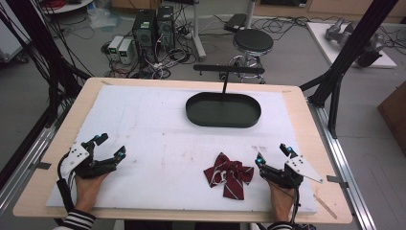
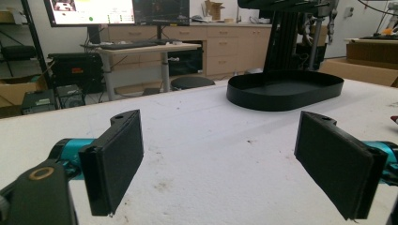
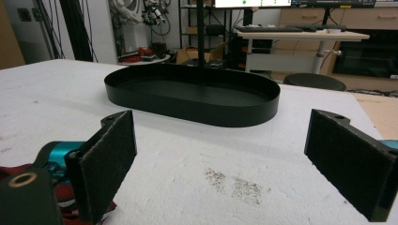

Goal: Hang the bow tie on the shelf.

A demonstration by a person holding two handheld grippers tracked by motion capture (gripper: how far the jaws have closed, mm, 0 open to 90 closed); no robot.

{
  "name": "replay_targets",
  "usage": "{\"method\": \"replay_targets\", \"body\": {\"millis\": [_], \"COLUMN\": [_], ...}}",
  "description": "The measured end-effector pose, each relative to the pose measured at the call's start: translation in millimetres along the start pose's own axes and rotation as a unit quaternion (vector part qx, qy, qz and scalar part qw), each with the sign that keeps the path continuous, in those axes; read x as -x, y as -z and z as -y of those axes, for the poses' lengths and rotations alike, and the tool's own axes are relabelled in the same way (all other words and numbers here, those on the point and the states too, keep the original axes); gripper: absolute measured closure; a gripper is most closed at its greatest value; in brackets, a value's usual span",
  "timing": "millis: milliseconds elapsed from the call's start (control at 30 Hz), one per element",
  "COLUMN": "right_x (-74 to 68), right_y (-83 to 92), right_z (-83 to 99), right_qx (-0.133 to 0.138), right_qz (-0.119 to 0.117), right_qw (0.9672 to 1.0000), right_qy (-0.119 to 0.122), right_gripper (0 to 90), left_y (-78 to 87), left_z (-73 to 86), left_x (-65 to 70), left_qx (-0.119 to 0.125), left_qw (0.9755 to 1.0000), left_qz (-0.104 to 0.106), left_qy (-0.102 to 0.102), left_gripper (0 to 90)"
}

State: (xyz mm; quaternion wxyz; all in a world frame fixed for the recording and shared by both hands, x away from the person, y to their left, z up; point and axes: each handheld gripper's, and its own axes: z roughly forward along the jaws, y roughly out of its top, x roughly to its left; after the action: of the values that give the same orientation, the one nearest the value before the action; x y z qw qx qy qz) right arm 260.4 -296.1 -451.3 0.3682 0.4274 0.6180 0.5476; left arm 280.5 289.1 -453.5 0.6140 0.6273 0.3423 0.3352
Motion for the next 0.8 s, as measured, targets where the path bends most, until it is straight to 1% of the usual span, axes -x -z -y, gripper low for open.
{"method": "replay_targets", "body": {"millis": [300, 333, 367, 467, 500, 600, 633, 667, 800], "right_x": [0.7, 0.7, 0.0, -0.5, -1.9, -3.6, -5.7, -6.4, -11.9], "right_y": [-1.1, -1.5, -1.5, -1.3, 0.0, 1.7, 3.1, 3.5, 6.8], "right_z": [-1.2, -1.3, -1.6, -2.9, -5.8, -10.2, -15.5, -18.5, -30.6], "right_qx": [-0.008, -0.008, -0.011, -0.012, -0.008, -0.010, -0.019, -0.021, -0.023], "right_qz": [-0.003, -0.005, -0.007, -0.011, -0.015, -0.019, -0.022, -0.025, -0.047], "right_qw": [1.0000, 1.0000, 0.9999, 0.9999, 0.9998, 0.9998, 0.9996, 0.9994, 0.9985], "right_qy": [-0.003, 0.000, -0.005, -0.004, -0.003, 0.002, 0.006, 0.009, 0.018], "right_gripper": [8.5, 8.5, 8.5, 8.5, 8.5, 8.6, 8.6, 8.6, 8.6], "left_y": [0.4, 0.4, 0.4, 0.4, 0.5, 0.7, 0.6, 0.5, 0.5], "left_z": [0.3, 0.3, 0.2, 0.2, 0.2, 0.2, 0.2, 0.3, 0.3], "left_x": [0.9, 0.9, 1.0, 1.2, 1.2, 1.1, 1.1, 1.1, 1.1], "left_qx": [0.004, 0.004, 0.003, 0.003, 0.003, 0.003, 0.004, 0.004, 0.004], "left_qw": [1.0000, 1.0000, 1.0000, 1.0000, 1.0000, 1.0000, 1.0000, 1.0000, 1.0000], "left_qz": [-0.001, -0.001, -0.001, -0.002, -0.002, -0.001, -0.002, -0.002, -0.002], "left_qy": [-0.004, -0.004, -0.004, -0.005, -0.004, -0.005, -0.005, -0.005, -0.005], "left_gripper": [16.2, 16.2, 16.2, 16.2, 16.2, 16.2, 16.2, 16.2, 16.4]}}
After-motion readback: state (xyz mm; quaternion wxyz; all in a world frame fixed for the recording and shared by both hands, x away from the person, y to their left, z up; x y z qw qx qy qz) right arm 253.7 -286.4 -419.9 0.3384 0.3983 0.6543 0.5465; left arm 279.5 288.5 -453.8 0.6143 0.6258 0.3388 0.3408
